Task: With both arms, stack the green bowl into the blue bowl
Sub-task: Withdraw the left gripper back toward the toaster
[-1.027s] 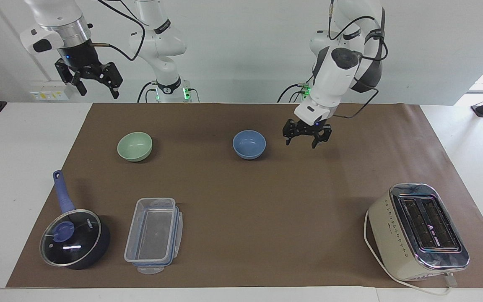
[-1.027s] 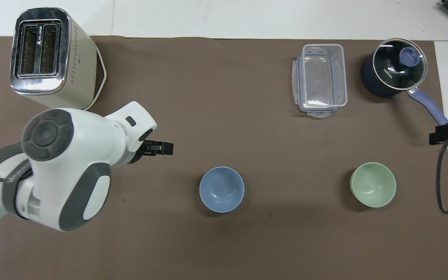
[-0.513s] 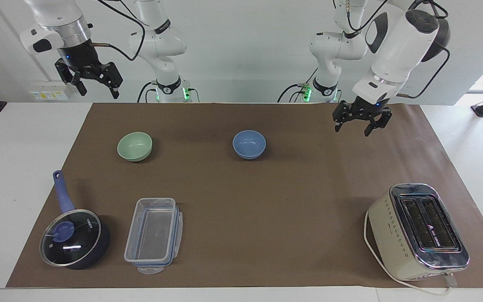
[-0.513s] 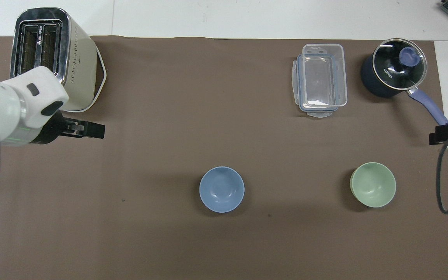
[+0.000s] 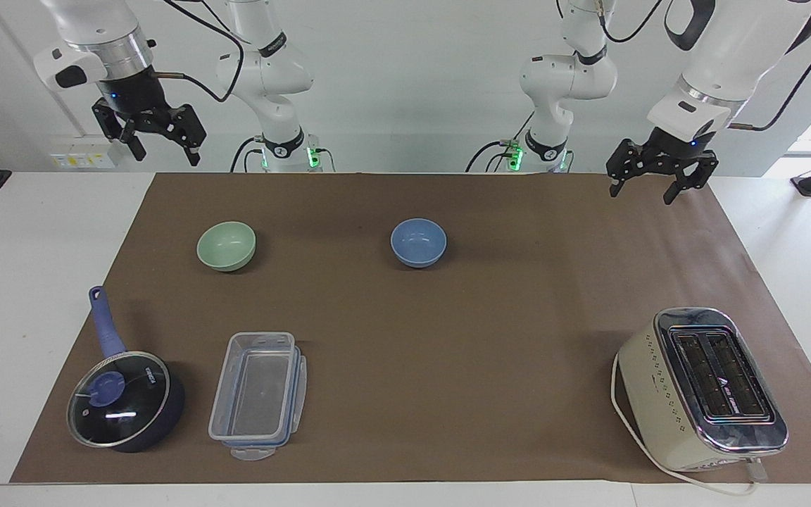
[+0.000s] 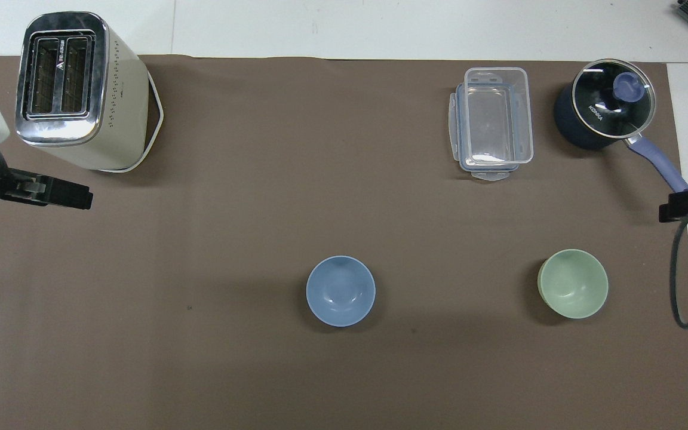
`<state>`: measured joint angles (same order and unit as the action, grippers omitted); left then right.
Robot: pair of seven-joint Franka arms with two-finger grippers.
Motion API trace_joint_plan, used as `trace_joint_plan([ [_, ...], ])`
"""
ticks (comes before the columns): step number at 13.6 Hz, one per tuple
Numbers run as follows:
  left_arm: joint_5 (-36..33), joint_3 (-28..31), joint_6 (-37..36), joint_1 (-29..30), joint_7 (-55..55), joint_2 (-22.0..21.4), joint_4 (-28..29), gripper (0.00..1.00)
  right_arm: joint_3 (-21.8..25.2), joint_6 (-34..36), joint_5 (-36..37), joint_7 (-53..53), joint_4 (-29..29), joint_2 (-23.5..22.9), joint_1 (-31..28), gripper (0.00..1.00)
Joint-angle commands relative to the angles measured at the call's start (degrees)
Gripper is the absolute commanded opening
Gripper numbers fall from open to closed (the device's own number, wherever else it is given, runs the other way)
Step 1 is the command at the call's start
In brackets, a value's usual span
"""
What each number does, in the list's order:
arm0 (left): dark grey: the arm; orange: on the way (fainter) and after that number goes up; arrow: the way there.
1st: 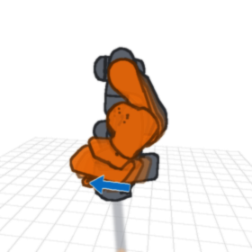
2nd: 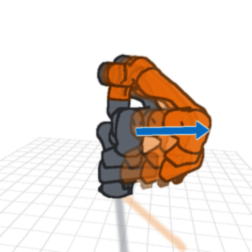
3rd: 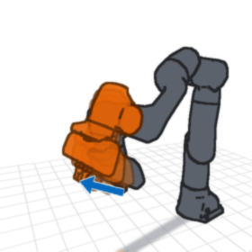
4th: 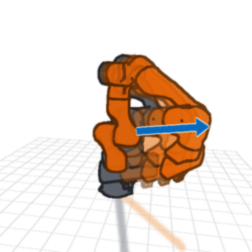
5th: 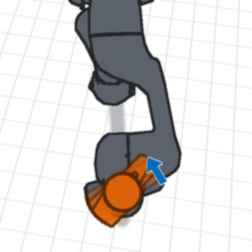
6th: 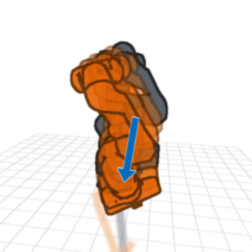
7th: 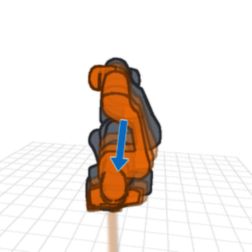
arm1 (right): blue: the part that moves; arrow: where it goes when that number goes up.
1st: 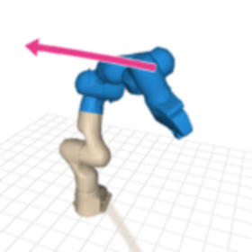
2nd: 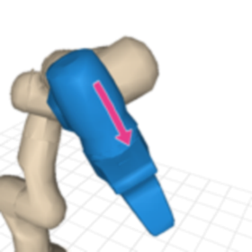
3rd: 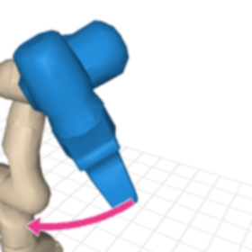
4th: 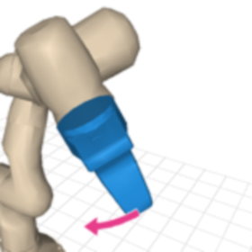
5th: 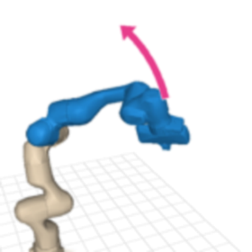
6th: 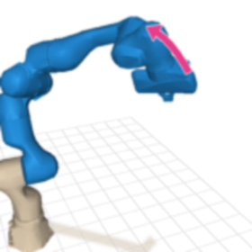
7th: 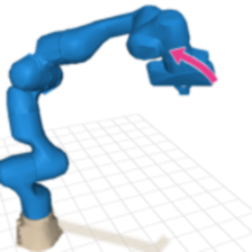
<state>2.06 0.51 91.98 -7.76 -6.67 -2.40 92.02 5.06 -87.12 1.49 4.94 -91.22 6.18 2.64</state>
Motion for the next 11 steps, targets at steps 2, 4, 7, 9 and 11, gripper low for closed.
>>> trace_joint_plan([
  [2,-1.1,-0.69,-2.34,1.87,-2.21,0.91,-2.19,1.0,-0.4,0.9,0.27,-1.25,-0.09,0.67,-0.44,1.0],
  [4,-1.01,-0.69,-2.34,1.78,-2.21,0.82,-1.93,1.0,-0.4,0.9,0.27,-1.25,-0.09,0.67,-0.44,1.0],
  [7,-1.01,-0.69,-2.16,1.78,-2.03,0.82,-1.84,1.0,-0.4,0.9,0.27,-1.25,-0.09,0.67,-0.44,1.0],
  [9,-1.01,-0.77,-2.07,1.78,-1.95,0.82,-1.84,1.0,-0.4,0.9,0.18,-1.25,-0.09,0.67,-0.44,1.0],
  [11,-0.92,-0.77,-1.81,1.78,-1.68,0.82,-1.84,1.0,-0.4,0.9,0.18,-1.25,-0.09,0.67,-0.44,1.0],
])
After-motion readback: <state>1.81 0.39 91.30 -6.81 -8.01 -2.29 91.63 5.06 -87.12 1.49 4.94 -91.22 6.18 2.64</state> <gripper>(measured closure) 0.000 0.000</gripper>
